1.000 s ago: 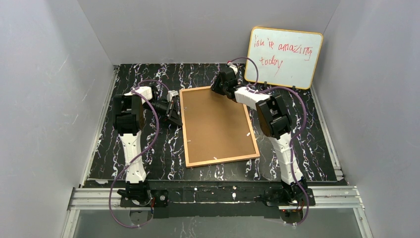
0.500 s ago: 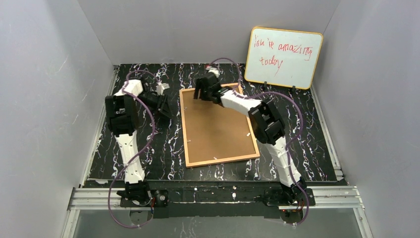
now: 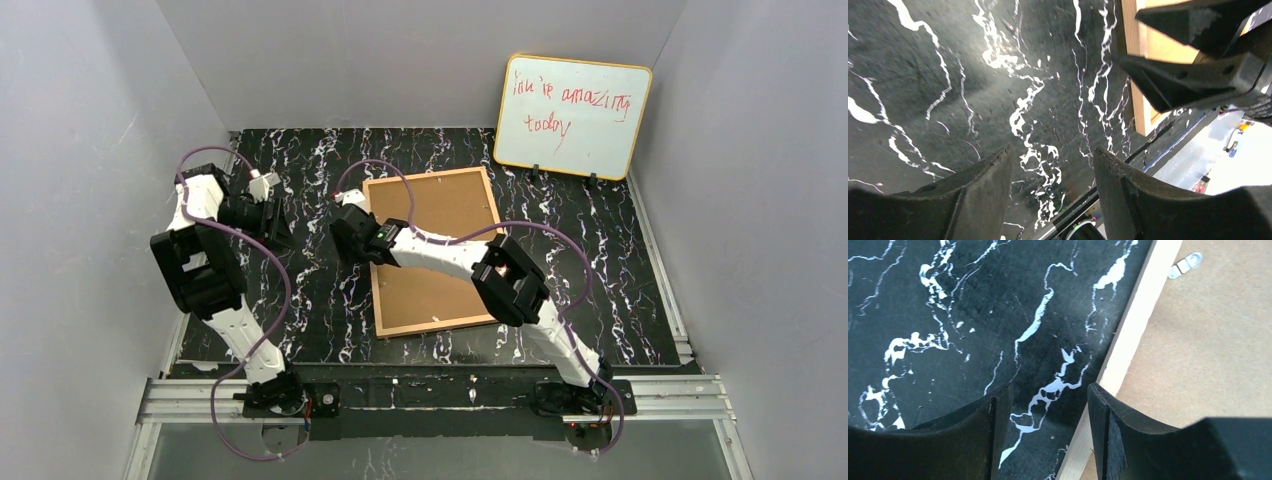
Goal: Put the photo into the frame
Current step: Turn over the photo frame at the center of the board.
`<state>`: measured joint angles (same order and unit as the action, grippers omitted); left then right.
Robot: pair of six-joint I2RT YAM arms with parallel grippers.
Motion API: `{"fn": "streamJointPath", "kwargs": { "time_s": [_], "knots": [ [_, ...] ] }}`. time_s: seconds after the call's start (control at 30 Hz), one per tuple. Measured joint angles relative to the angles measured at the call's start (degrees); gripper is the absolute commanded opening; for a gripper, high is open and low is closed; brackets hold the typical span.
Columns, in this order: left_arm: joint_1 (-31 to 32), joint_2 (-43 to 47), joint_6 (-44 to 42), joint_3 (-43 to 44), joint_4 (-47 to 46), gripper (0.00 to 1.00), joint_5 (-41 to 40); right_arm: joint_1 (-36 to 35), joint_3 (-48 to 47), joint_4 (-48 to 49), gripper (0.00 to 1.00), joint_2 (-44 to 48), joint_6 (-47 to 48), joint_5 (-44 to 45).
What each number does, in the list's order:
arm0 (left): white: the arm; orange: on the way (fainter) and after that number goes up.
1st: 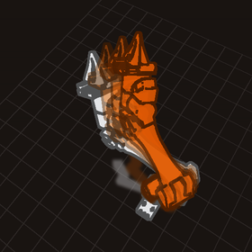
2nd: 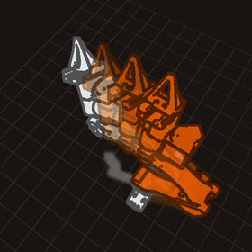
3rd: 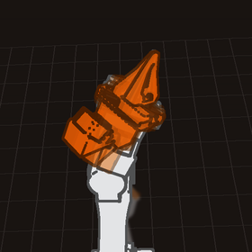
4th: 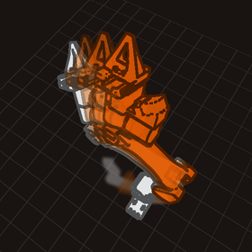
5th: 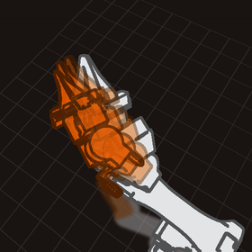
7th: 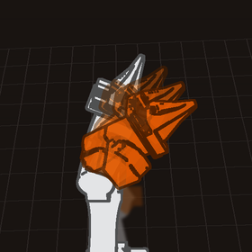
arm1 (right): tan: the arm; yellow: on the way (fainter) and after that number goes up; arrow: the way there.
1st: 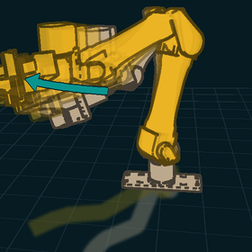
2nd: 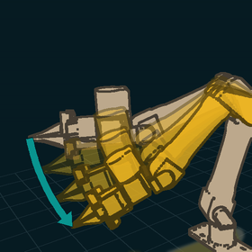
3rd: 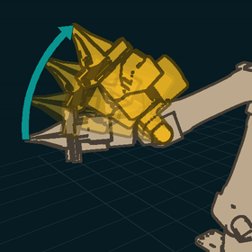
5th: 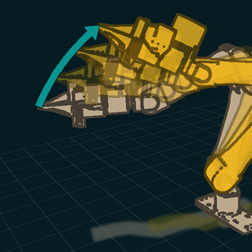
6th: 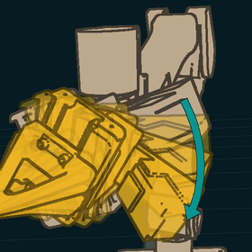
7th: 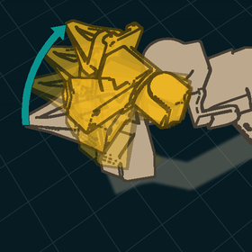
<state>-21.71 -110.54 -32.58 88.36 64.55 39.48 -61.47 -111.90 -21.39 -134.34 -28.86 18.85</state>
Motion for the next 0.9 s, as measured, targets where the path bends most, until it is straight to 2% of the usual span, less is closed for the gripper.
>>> {"fn": "streamJointPath", "kwargs": {
  "time_s": [0.2, 0.47, 0.9],
  "knots": [
    [0.79, 4.15, -2.38, -4.90, 0.55, 0.57, -1.73, -1.64, -0.48, -3.78, 0.64, 0.00, 1.88, 7.54],
    [0.66, 4.35, -3.48, -5.62, 0.87, 0.59, -2.10, -3.50, -0.39, -6.80, 0.63, 0.02, 2.54, 13.57],
    [-0.24, 5.66, -3.50, -7.15, 1.60, 0.59, -2.08, -3.39, -4.79, -9.40, 0.39, -4.17, 4.26, 16.98]
  ]
}}
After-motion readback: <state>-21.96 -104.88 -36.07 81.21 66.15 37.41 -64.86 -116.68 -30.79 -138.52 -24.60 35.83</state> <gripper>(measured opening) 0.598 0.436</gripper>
